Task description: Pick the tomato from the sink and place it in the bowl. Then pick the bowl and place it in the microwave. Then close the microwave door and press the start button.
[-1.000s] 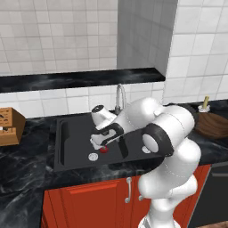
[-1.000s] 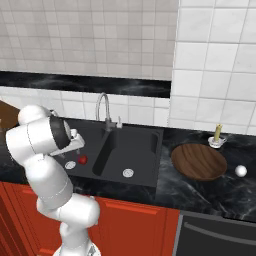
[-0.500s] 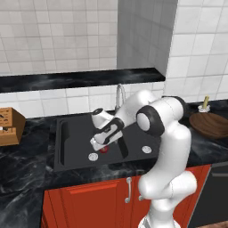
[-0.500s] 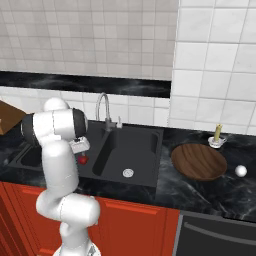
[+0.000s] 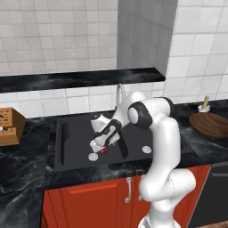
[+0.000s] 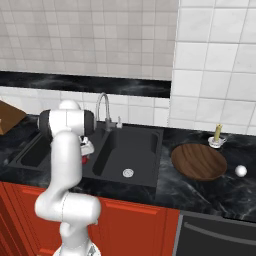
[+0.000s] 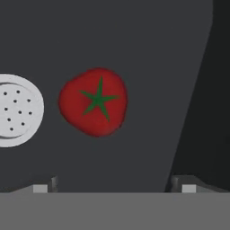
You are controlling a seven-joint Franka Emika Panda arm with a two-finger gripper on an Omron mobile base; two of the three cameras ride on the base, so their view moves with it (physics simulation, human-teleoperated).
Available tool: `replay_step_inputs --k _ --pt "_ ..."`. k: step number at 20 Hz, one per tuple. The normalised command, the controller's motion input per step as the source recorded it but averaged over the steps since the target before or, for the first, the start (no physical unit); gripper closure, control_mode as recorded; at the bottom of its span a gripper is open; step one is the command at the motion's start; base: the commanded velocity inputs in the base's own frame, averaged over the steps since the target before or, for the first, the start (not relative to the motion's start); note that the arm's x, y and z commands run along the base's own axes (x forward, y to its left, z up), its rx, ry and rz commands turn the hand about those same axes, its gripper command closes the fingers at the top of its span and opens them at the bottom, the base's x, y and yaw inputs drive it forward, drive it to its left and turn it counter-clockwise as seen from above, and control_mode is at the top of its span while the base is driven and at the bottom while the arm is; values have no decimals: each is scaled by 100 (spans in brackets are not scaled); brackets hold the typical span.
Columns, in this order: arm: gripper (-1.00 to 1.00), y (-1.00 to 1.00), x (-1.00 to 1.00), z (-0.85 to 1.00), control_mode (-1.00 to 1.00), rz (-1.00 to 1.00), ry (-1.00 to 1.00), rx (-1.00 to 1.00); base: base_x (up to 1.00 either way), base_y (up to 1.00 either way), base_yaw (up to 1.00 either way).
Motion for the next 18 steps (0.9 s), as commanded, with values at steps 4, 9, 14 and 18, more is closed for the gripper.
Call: replay_step_inputs --k 4,9,14,18 --pt "-100 0 47 -42 -100 0 0 0 0 0 0" --pt "-100 0 36 -36 -100 0 0 0 0 0 0" --pt "-100 0 19 -36 -100 0 0 0 0 0 0" --pt "100 -12 1 -15 -100 0 0 1 0 0 0"
